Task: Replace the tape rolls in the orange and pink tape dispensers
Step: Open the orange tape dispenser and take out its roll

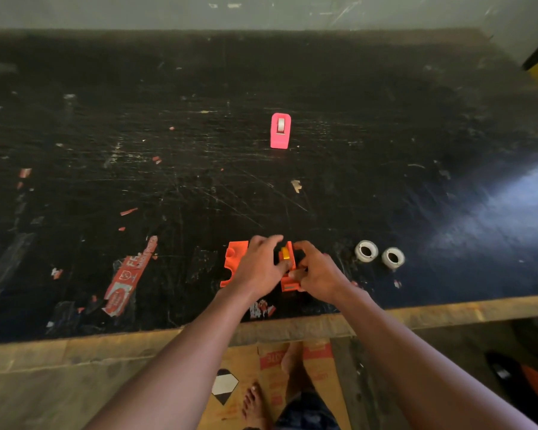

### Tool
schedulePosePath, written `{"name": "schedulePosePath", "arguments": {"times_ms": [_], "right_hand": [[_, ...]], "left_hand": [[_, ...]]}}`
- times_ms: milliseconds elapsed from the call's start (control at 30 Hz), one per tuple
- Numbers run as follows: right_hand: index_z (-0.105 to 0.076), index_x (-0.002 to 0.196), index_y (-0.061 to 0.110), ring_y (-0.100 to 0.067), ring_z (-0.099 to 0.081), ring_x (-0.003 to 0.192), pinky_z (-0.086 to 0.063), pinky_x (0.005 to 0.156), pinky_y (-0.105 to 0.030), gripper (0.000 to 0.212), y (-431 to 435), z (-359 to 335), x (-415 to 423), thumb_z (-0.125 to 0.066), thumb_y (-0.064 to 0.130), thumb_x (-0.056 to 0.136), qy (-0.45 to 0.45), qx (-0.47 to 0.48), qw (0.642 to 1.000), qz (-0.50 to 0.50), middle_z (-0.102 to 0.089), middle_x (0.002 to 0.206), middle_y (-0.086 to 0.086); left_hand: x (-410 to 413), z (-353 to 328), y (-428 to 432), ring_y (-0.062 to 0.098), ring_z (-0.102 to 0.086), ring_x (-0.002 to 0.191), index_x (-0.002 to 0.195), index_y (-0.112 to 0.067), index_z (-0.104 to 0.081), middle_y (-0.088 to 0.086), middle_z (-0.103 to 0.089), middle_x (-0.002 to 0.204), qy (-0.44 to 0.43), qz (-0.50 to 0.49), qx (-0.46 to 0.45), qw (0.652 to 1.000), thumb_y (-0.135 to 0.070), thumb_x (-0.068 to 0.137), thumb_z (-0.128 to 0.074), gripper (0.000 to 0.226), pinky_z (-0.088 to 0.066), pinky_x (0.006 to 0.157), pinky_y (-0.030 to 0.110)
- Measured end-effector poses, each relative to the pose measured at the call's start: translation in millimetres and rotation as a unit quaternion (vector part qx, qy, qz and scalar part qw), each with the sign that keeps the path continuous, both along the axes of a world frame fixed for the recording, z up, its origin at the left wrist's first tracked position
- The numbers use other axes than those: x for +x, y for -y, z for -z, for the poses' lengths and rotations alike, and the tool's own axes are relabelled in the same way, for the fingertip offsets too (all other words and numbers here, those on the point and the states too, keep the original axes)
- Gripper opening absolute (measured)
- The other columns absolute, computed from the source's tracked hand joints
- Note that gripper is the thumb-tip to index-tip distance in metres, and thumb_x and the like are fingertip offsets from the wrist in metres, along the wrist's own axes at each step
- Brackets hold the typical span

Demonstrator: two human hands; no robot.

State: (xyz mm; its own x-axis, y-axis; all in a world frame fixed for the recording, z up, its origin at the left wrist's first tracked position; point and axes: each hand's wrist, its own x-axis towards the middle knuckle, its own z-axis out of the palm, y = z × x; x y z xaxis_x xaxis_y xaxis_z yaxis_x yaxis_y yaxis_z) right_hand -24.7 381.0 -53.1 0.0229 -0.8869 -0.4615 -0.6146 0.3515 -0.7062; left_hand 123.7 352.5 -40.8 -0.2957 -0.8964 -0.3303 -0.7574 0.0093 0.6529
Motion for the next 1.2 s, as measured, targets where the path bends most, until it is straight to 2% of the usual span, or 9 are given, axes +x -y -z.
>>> {"name": "schedulePosePath", "arguments": {"times_ms": [167, 300, 467, 533, 667, 800, 933, 1067, 1200], "right_hand": [[-0.04, 0.136, 0.025, -0.022, -0.071, 0.082, -0.061, 0.079, -0.04, 0.054, 0, 1, 0, -0.065, 0.01, 0.09, -0.009, -0.007, 1.0, -0.004, -0.071, 0.091, -0.011], [-0.036, 0.141, 0.023, -0.017, -0.067, 0.086, -0.057, 0.081, -0.034, 0.058, 0, -3, 5, -0.064, 0.011, 0.091, -0.022, 0.005, 1.0, 0.007, -0.067, 0.092, -0.004], [-0.032, 0.143, 0.018, -0.028, -0.066, 0.106, -0.055, 0.092, -0.04, 0.057, -4, -16, 9, -0.062, 0.021, 0.094, -0.048, 0.031, 0.998, 0.026, -0.066, 0.115, -0.014], [-0.031, 0.146, 0.015, -0.031, -0.062, 0.113, -0.05, 0.094, -0.037, 0.06, -6, -25, 5, -0.061, 0.025, 0.095, -0.068, 0.028, 0.997, 0.019, -0.065, 0.121, -0.016], [-0.039, 0.144, 0.017, -0.035, -0.057, 0.121, -0.046, 0.1, -0.038, 0.059, -4, -42, -23, -0.064, 0.027, 0.092, -0.167, -0.022, 0.985, 0.033, -0.06, 0.126, -0.018], [-0.043, 0.144, 0.024, -0.04, -0.046, 0.126, -0.046, 0.101, -0.049, 0.057, -8, -56, -70, -0.06, 0.019, 0.09, -0.303, -0.036, 0.952, 0.009, -0.049, 0.134, -0.017], [-0.033, 0.149, 0.034, -0.041, -0.037, 0.131, -0.043, 0.103, -0.056, 0.07, -7, -54, -99, -0.057, 0.01, 0.087, -0.366, 0.023, 0.927, -0.076, -0.039, 0.141, -0.014], [-0.038, 0.147, 0.036, -0.036, -0.038, 0.133, -0.04, 0.104, -0.057, 0.063, 1, -48, -111, -0.056, 0.012, 0.091, -0.388, 0.028, 0.907, -0.16, -0.044, 0.142, -0.009], [-0.047, 0.14, 0.033, -0.034, -0.043, 0.129, -0.04, 0.101, -0.057, 0.055, 11, -48, -125, -0.062, 0.018, 0.089, -0.349, -0.006, 0.925, -0.15, -0.051, 0.135, -0.008]], "left_hand": [[8, 4, -2, 0.017, -0.063, 0.113, 0.133, -0.02, -0.055, 0.002, -0.062, 0.127, 0.006, -0.01, -0.022, 1.0, -0.024, 0.091, -0.07, 0.044, -0.054, 0.098, 0.037], [21, -2, -9, 0.007, -0.068, 0.094, 0.136, -0.022, -0.052, -0.003, -0.07, 0.11, -0.001, -0.053, -0.039, 0.998, -0.021, 0.091, -0.069, 0.048, -0.052, 0.08, 0.022], [25, -18, -12, 0.006, -0.069, 0.092, 0.14, -0.019, -0.051, 0.001, -0.066, 0.127, -0.028, -0.072, -0.105, 0.991, -0.022, 0.09, -0.072, 0.054, -0.055, 0.084, 0.024], [23, -23, -13, 0.006, -0.069, 0.09, 0.142, -0.019, -0.048, 0.002, -0.064, 0.13, -0.044, -0.068, -0.118, 0.99, -0.022, 0.09, -0.072, 0.058, -0.055, 0.086, 0.025], [13, -32, -17, 0.008, -0.07, 0.091, 0.142, -0.02, -0.044, 0.002, -0.063, 0.131, -0.065, -0.067, -0.127, 0.988, -0.022, 0.089, -0.074, 0.061, -0.059, 0.091, 0.034], [-7, -38, -20, 0.007, -0.068, 0.088, 0.134, -0.022, -0.052, -0.001, -0.062, 0.126, -0.093, -0.057, -0.126, 0.986, -0.025, 0.089, -0.073, 0.049, -0.059, 0.084, 0.029], [-33, -39, -21, 0.016, -0.068, 0.103, 0.133, -0.024, -0.057, 0.0, -0.062, 0.126, -0.085, -0.039, -0.124, 0.988, -0.028, 0.087, -0.074, 0.048, -0.058, 0.095, 0.038], [-59, -37, -22, 0.016, -0.063, 0.118, 0.139, -0.024, -0.053, 0.0, -0.058, 0.135, -0.044, -0.023, -0.106, 0.993, -0.025, 0.088, -0.074, 0.055, -0.05, 0.103, 0.031], [-88, -28, -22, 0.02, -0.056, 0.129, 0.141, -0.022, -0.051, 0.001, -0.056, 0.141, 0.005, -0.01, -0.084, 0.996, -0.023, 0.089, -0.072, 0.056, -0.044, 0.108, 0.034]]}}
